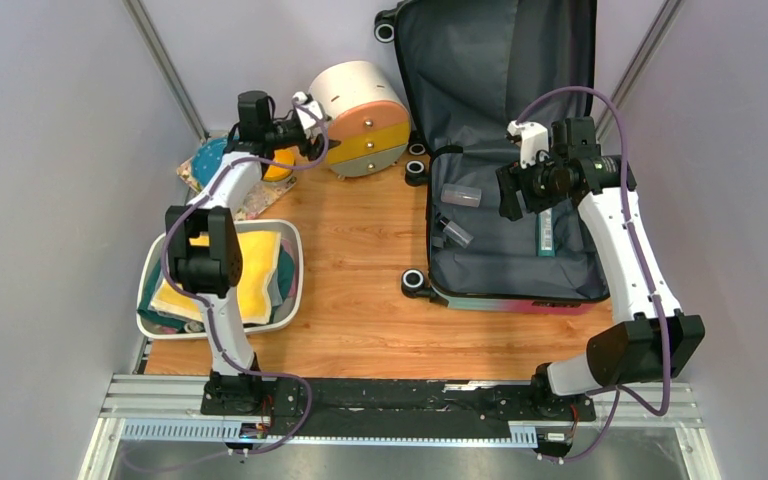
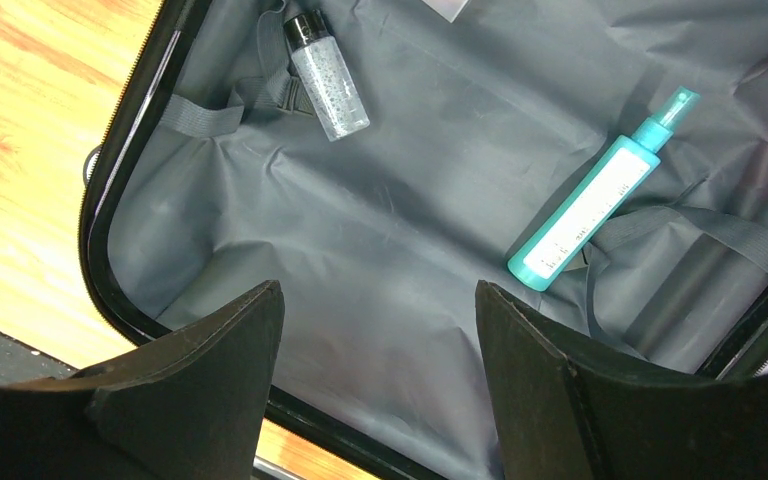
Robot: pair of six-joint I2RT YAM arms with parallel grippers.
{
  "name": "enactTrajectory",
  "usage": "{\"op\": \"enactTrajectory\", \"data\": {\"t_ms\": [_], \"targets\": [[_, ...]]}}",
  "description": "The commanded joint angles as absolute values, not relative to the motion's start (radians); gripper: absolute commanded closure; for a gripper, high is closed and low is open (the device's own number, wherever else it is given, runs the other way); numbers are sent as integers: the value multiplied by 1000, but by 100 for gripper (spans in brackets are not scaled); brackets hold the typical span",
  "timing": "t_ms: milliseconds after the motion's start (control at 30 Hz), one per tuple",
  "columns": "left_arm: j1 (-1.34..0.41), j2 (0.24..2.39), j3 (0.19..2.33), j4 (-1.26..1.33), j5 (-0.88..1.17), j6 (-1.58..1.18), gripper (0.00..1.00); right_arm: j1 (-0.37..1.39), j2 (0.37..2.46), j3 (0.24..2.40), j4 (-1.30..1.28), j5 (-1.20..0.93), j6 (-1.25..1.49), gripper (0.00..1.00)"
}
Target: Open, take out, and arrange the luggage
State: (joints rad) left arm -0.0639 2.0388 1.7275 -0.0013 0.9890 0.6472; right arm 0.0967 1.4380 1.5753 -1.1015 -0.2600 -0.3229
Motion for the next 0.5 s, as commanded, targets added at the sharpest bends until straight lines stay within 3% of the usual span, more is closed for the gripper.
{"op": "enactTrajectory", "data": {"t_ms": [0,233,467], "targets": [[-117,1844,1528,-51,1020,822,31,94,1428,1594,-1071,-259,-331,26],[-179,1832,1502,-279,1011,1162,43,94,1419,1582,-1075,-264,-331,26],[-244,1899,1455,-182,882,1307,44,92,1402,1557,-1074,-259,-333,26]]}}
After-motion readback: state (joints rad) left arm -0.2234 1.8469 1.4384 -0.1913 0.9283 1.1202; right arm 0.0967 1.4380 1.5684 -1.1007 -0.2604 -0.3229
